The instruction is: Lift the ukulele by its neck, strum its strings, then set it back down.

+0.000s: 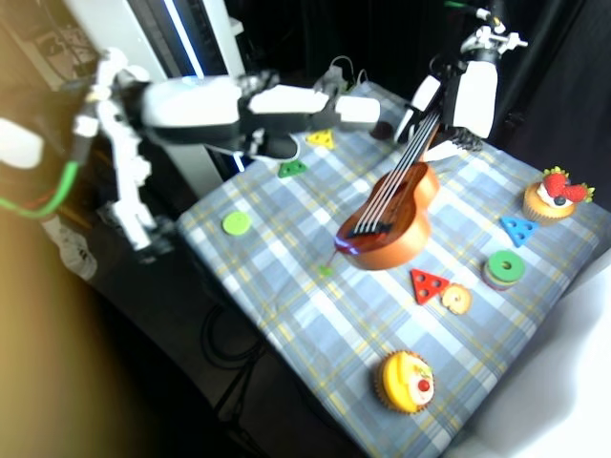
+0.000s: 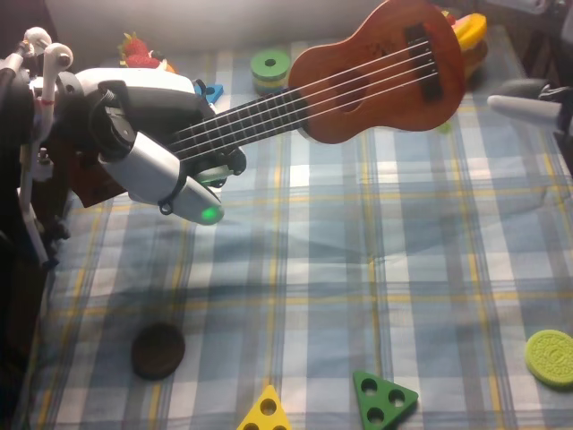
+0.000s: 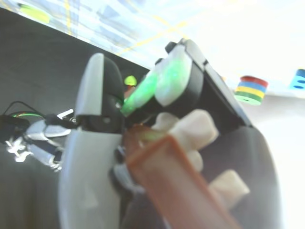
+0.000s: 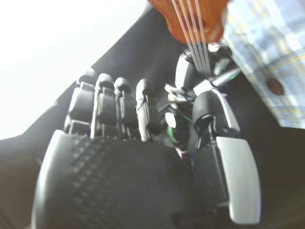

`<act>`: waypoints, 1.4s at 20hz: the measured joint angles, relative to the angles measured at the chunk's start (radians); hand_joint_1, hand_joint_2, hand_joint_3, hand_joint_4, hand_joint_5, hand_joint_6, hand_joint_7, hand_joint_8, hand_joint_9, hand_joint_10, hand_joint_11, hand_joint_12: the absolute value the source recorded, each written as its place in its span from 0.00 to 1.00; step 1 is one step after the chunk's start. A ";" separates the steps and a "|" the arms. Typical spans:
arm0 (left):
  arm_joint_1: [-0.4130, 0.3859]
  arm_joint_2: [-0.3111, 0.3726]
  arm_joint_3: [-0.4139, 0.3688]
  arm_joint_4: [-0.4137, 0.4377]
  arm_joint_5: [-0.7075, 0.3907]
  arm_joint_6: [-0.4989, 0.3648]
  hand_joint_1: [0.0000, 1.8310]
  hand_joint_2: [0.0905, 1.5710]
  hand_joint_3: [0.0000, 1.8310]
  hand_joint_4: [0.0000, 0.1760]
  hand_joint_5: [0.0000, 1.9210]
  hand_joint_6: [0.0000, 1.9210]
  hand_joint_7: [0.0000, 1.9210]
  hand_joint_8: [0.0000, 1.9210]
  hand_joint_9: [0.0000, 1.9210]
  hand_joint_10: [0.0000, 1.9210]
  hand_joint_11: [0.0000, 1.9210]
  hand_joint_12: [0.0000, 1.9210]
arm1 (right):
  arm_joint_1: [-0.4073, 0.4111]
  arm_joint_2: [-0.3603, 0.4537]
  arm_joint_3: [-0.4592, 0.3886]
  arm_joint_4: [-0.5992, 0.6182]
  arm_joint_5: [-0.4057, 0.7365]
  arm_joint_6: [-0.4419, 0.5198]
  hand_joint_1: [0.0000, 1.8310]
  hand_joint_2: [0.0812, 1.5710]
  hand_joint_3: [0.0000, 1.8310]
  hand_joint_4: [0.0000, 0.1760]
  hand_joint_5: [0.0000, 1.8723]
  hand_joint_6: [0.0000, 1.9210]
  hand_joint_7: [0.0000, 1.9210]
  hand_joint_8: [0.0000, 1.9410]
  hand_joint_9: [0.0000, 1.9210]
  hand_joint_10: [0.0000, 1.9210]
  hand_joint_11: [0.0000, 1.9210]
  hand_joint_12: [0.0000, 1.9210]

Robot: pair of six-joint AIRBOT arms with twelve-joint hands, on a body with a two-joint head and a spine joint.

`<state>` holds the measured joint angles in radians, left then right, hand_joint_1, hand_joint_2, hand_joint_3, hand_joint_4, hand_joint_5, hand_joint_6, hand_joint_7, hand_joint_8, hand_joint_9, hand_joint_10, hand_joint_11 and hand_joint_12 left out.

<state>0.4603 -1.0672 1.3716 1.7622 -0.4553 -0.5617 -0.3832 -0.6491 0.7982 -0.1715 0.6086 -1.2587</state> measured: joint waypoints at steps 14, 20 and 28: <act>0.019 0.009 -0.087 0.208 0.064 0.018 0.76 0.76 0.00 0.00 0.49 1.00 0.55 1.00 0.60 1.00 0.69 1.00 | -0.020 0.008 -0.002 0.014 -0.007 0.000 0.16 0.85 0.00 0.26 0.06 0.00 0.00 0.00 0.02 0.03 0.00 0.60; 0.022 0.001 -0.088 0.233 0.071 0.018 0.75 0.76 0.00 0.00 0.43 1.00 0.49 1.00 0.53 1.00 0.61 1.00 | -0.020 0.008 -0.002 0.014 -0.007 0.000 0.15 0.84 0.00 0.41 0.05 0.00 0.00 0.00 0.00 0.13 0.00 0.75; 0.029 -0.002 -0.110 0.299 0.105 0.015 0.59 0.84 0.00 0.01 0.28 0.82 0.34 0.83 0.30 0.91 0.36 1.00 | -0.020 0.008 -0.002 0.014 -0.006 0.000 0.17 0.84 0.00 0.39 0.05 0.00 0.00 0.00 0.00 0.09 0.00 0.72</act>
<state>0.4889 -1.0691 1.2613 2.0617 -0.3508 -0.5468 -0.4034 -0.6415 0.7963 -0.1574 0.6022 -1.2583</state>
